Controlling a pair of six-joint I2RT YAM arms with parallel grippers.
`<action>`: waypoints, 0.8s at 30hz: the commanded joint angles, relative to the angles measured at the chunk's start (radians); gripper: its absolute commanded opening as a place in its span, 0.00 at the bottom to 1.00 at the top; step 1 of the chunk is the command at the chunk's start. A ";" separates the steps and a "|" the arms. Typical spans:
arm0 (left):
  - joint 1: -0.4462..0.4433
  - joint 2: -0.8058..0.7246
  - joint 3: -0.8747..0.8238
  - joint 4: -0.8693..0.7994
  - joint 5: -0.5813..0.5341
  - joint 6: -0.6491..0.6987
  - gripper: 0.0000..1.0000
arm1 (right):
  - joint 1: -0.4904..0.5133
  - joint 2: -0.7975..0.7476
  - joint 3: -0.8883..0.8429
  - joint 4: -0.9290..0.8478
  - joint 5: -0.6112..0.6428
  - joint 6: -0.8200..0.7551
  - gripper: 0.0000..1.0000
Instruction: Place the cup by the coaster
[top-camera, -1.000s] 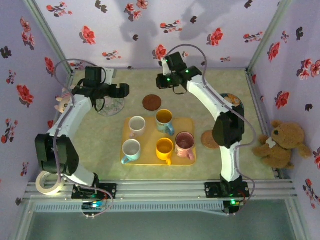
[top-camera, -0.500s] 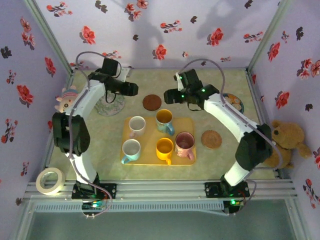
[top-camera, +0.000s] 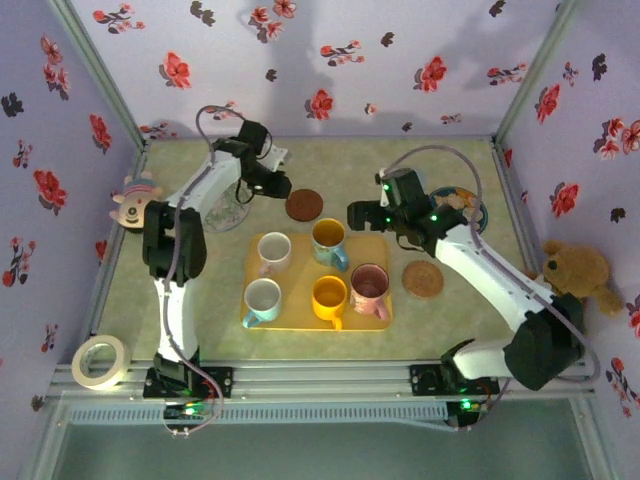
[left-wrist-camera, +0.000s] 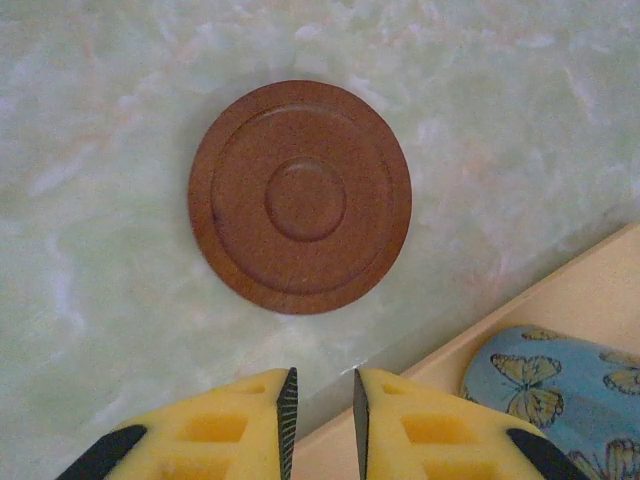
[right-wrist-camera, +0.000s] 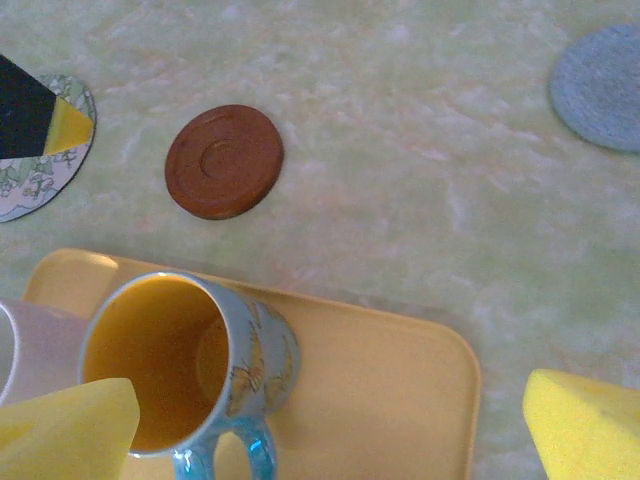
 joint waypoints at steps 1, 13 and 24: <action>-0.021 0.065 0.071 -0.052 0.042 0.008 0.24 | -0.007 -0.055 -0.045 0.021 0.069 0.046 1.00; -0.043 0.231 0.223 -0.088 0.086 -0.005 0.00 | -0.012 -0.093 -0.102 0.039 0.106 0.054 1.00; -0.046 0.334 0.296 -0.105 0.064 -0.048 0.00 | -0.015 -0.127 -0.149 0.091 0.106 0.055 1.00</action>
